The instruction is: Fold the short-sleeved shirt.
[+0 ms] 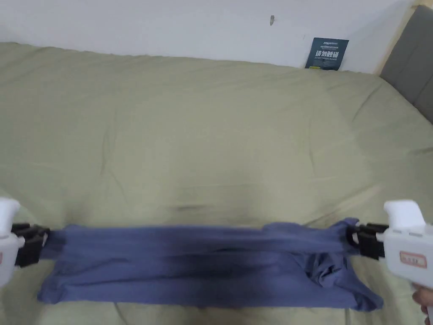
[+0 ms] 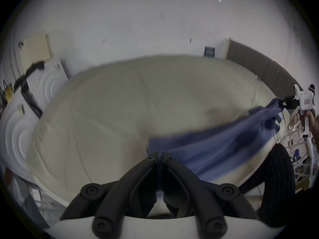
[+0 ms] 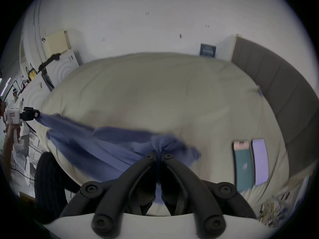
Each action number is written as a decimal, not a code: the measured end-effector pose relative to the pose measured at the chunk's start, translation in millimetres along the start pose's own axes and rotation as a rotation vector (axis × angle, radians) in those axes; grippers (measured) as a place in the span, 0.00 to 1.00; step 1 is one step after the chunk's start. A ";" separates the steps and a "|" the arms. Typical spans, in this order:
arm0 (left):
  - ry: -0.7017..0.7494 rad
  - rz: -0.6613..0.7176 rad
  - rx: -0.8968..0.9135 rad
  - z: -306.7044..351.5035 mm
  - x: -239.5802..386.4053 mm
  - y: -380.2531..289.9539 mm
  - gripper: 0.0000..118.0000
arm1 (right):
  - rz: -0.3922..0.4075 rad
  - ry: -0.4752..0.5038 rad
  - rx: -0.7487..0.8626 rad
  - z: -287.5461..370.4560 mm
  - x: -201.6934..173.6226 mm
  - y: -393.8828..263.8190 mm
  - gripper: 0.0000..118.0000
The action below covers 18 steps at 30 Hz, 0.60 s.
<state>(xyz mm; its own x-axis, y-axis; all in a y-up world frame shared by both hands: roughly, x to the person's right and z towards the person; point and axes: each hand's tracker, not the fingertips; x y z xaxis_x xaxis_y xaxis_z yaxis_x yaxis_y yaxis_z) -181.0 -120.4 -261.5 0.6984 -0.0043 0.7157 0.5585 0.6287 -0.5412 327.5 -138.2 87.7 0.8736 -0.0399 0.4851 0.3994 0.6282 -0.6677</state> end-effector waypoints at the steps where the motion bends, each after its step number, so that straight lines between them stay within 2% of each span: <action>1: -0.019 0.026 -0.056 -9.1 -1.3 -17.8 0.00 | -0.006 -0.009 -0.033 -7.7 -0.1 -19.8 0.05; 2: -0.030 0.042 -0.097 -17.1 -1.2 -31.2 0.00 | -0.008 -0.023 -0.053 -6.5 -11.8 -35.3 0.05; 6: -0.009 0.043 -0.116 -39.6 6.1 -53.8 0.01 | -0.094 -0.041 -0.088 -32.7 -7.0 -74.0 0.05; 7: 0.009 0.046 -0.100 -40.4 9.2 -52.0 0.05 | -0.101 -0.052 -0.068 -32.6 -6.9 -74.2 0.06; 8: 0.020 0.057 -0.078 -40.1 10.3 -49.5 0.16 | -0.110 -0.059 -0.040 -30.9 -6.6 -73.6 0.12; 9: 0.020 0.086 -0.049 -36.3 10.1 -45.1 0.43 | -0.109 -0.077 -0.021 -27.8 -7.0 -70.8 0.32; 10: 0.004 0.111 -0.021 -29.4 10.2 -41.3 0.83 | -0.093 -0.086 -0.017 -11.9 -20.6 -62.0 0.73; 11: -0.009 0.129 0.011 -20.1 11.4 -38.6 0.95 | -0.098 -0.094 -0.014 -3.3 -22.3 -58.6 0.94; 12: -0.017 0.137 0.074 -7.1 13.3 -38.0 0.95 | -0.105 -0.087 0.011 7.7 -24.7 -57.6 0.97; 15: 0.011 0.150 0.269 31.2 23.0 -36.1 0.95 | -0.094 -0.070 0.239 51.9 -34.5 -57.7 0.97; 17: 0.059 0.146 0.419 50.5 32.3 -41.0 0.94 | -0.078 -0.056 0.415 79.7 -50.2 -57.5 0.96; 18: 0.112 0.125 0.482 56.8 38.1 -42.7 0.91 | -0.069 -0.039 0.484 96.8 -61.6 -58.5 0.91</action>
<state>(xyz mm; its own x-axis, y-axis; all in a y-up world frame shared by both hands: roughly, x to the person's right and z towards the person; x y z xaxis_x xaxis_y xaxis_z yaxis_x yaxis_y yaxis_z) -203.7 -103.3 -186.1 0.8049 0.0273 0.5928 0.2161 0.9169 -0.3356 223.3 -97.3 151.6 0.8346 -0.0710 0.5463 0.2731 0.9146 -0.2982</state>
